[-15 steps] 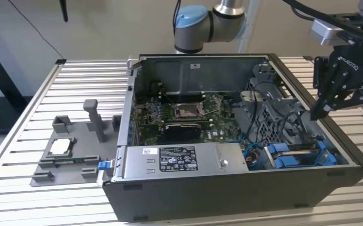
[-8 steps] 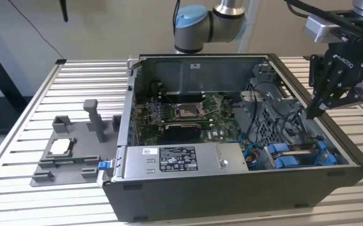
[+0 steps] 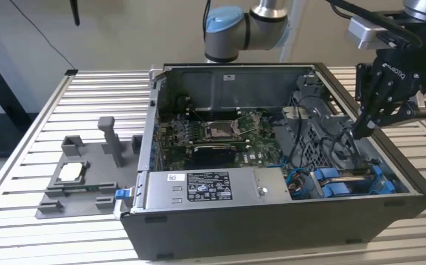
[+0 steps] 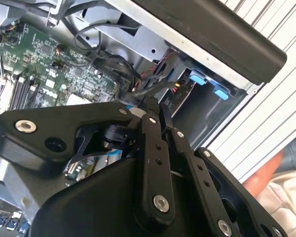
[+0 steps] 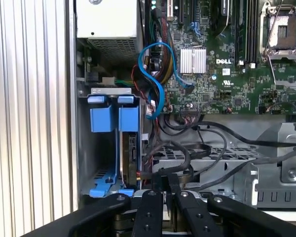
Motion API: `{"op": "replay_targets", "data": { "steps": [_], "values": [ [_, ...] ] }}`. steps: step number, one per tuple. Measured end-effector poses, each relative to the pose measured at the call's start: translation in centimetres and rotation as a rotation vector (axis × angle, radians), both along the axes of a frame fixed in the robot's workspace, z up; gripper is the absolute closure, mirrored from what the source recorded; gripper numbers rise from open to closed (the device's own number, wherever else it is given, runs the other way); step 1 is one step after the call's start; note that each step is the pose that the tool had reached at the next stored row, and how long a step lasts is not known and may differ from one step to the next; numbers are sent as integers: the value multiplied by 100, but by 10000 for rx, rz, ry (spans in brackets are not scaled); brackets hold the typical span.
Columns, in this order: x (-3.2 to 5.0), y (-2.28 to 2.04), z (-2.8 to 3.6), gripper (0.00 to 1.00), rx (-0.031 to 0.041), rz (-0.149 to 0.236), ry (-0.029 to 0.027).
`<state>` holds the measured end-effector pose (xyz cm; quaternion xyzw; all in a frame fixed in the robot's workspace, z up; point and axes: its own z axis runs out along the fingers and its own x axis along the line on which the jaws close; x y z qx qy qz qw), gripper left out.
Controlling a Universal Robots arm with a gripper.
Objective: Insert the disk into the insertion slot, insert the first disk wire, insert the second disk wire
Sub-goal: 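Insert the second disk wire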
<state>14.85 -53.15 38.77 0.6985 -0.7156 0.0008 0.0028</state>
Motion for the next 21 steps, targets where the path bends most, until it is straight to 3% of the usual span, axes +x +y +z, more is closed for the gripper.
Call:
{"op": "replay_targets", "data": {
  "steps": [8,13,16,21],
  "values": [
    [-178,0,0,84,3,1,-65],
    [-258,-15,-5,84,2,2,-151],
    [-276,-48,-17,84,4,4,-195],
    [-299,-139,-32,84,2,16,-241]
  ]
}}
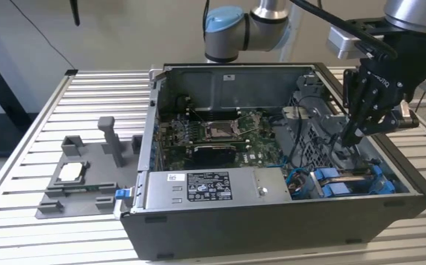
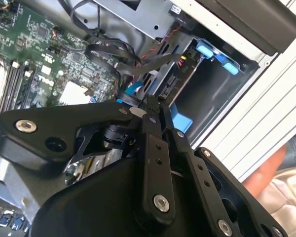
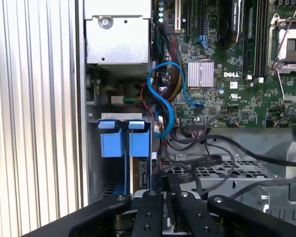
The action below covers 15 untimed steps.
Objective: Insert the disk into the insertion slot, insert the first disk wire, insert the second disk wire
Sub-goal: 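Insert the second disk wire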
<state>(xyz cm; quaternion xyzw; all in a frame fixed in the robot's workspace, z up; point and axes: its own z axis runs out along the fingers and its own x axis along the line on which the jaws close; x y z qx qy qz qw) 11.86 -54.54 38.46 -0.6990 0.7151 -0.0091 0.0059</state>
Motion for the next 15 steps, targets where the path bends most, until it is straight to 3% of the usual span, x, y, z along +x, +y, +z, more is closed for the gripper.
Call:
{"op": "replay_targets", "data": {
  "steps": [3,15],
  "values": [
    [-4,-32,-5,84,1,10,-14],
    [-5,-35,-32,84,1,11,-15]
  ]
}}
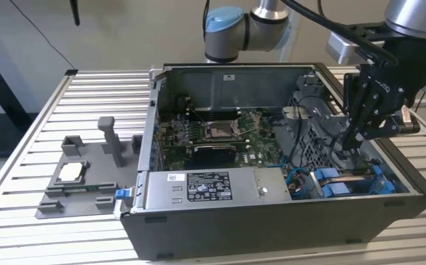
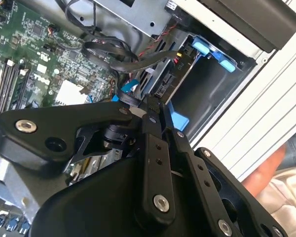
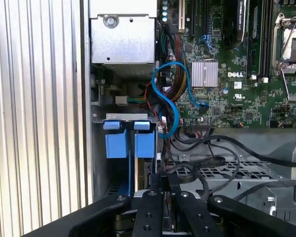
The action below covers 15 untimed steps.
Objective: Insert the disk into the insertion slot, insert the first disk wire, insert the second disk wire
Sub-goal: 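Insert the second disk wire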
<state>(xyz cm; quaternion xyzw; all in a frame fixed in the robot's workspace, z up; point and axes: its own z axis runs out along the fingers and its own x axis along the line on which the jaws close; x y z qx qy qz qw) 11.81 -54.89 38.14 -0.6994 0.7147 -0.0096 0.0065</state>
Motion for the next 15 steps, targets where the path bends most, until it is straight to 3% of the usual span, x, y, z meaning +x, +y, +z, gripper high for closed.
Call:
{"op": "replay_targets", "data": {
  "steps": [5,12,15],
  "values": [
    [0,-24,-30,84,-1,0,0],
    [2,-100,-66,84,-1,3,-7],
    [6,-113,-86,84,1,7,-54]
  ]
}}
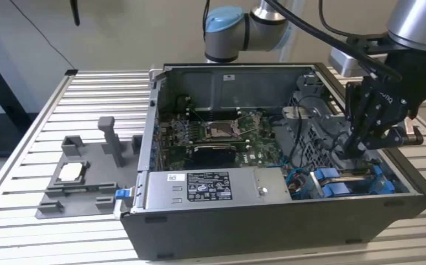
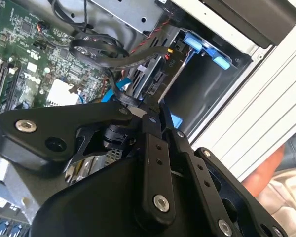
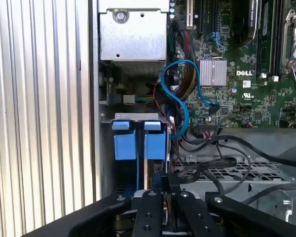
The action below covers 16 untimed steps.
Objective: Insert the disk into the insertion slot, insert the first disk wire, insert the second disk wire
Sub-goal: 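Insert the second disk wire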
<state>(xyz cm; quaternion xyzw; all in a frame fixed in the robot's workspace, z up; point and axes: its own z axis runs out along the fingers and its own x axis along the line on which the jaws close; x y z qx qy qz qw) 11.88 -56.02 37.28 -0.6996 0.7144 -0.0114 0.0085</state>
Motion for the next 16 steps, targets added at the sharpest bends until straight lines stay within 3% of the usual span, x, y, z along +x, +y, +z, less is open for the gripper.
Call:
{"op": "replay_targets", "data": {
  "steps": [6,12,16],
  "values": [
    [21,-2,-45,84,18,16,-174],
    [60,-1,-102,84,89,18,-237],
    [87,-5,-162,84,210,16,-239]
  ]
}}
